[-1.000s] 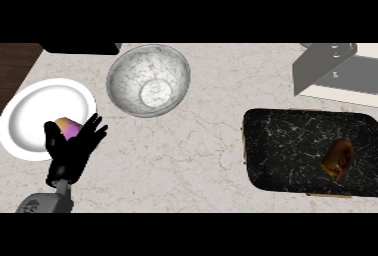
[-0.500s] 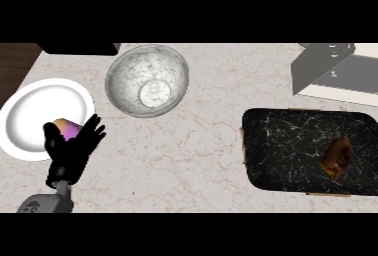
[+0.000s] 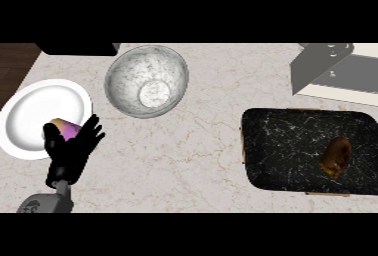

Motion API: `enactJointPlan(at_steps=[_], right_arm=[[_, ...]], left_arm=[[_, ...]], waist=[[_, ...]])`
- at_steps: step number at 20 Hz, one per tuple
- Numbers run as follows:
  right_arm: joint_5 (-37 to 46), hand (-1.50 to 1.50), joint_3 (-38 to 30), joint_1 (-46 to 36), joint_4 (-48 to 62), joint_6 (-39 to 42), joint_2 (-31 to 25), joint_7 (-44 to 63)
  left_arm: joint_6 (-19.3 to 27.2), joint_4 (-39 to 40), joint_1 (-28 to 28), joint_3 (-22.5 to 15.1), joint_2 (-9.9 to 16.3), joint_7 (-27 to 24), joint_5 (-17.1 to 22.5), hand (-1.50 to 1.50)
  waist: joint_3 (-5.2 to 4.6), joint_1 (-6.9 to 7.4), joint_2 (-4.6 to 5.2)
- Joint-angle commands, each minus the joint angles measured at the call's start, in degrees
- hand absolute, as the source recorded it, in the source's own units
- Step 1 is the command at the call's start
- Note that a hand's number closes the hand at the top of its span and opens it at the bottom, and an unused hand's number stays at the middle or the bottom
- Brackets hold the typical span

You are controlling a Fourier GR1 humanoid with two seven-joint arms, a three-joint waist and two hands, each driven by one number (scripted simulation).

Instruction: Pick the croissant from the tray and place it in the tiered shelf

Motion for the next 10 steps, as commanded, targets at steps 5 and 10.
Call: enactJointPlan(at_steps=[5,10], right_arm=[[-8.4,-1.50,-8.7,-2.2,4.1,3.8,-0.6,1.9],[-13.4,-1.50,-14.4,-4.0,5.6,1.3,-2.9,4.7]], left_arm=[[1.0,3.6,-2.0,0.8,-1.2,0.4,-0.6,0.00],[-0.1,1.6,-0.5,0.4,-0.5,1.0,-0.7,0.00]], waist=[[-0.17,-0.37,0.34],[-0.14,0.07,0.39]])
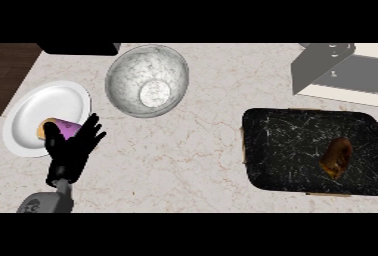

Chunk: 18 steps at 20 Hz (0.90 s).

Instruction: Pick the croissant from the tray and place it in the tiered shelf

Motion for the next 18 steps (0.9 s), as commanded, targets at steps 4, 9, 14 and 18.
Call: enactJointPlan(at_steps=[4,9,14,18], right_arm=[[-3.0,-1.50,-4.6,0.8,0.9,-6.9,-6.1,2.5],[-5.4,-1.50,-8.1,4.9,2.3,-10.2,-10.3,1.8],[-9.4,-1.50,-12.9,9.6,6.3,-5.4,-16.8,3.1],[-11.2,-1.50,-14.8,15.4,7.6,1.3,-19.4,0.9]], left_arm=[[-1.1,-1.2,2.4,0.5,1.0,0.2,0.1,0.00],[-0.6,1.1,0.9,1.2,0.4,0.1,0.0,0.00],[-0.4,-1.8,2.4,-0.4,-0.7,0.7,-0.5,0.00],[-1.0,0.4,0.9,1.8,1.0,1.2,0.2,0.00]], waist=[[-0.14,0.42,0.30],[-0.09,-0.45,0.36],[0.15,-0.37,0.45],[0.20,-1.11,0.49]])
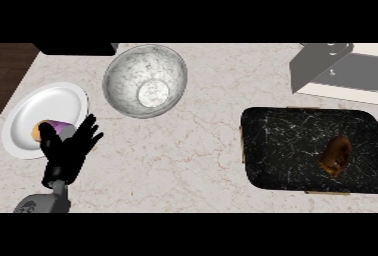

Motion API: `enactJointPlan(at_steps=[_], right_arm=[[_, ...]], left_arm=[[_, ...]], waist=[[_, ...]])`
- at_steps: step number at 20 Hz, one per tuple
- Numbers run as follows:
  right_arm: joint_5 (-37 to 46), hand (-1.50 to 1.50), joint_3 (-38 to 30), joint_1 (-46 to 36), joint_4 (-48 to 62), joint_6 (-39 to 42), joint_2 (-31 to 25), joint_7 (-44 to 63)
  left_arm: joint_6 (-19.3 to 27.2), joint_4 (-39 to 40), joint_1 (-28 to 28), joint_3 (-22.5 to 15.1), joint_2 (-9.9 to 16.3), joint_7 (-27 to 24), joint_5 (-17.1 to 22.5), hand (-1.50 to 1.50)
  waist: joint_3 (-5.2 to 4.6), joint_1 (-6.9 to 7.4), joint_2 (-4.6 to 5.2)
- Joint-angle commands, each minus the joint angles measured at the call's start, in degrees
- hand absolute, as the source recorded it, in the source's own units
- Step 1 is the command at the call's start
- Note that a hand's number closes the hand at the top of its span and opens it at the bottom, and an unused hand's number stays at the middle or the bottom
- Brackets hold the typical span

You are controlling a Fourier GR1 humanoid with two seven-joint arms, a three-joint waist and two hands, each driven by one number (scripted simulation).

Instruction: Pick the croissant from the tray and place it in the tiered shelf

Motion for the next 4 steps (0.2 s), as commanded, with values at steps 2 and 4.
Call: enactJointPlan(at_steps=[2,4], right_arm=[[-3.4,-1.50,-3.7,5.2,2.1,6.7,-3.9,-1.0],[-3.3,-1.50,-3.6,7.9,2.1,8.7,-4.5,-2.0]], left_arm=[[1.5,-0.3,-0.4,-0.7,-0.9,1.7,-0.8,0.00],[0.1,0.1,0.2,0.3,-0.3,1.0,0.3,0.00]], waist=[[0.10,-0.17,0.28],[0.05,-0.08,0.27]])
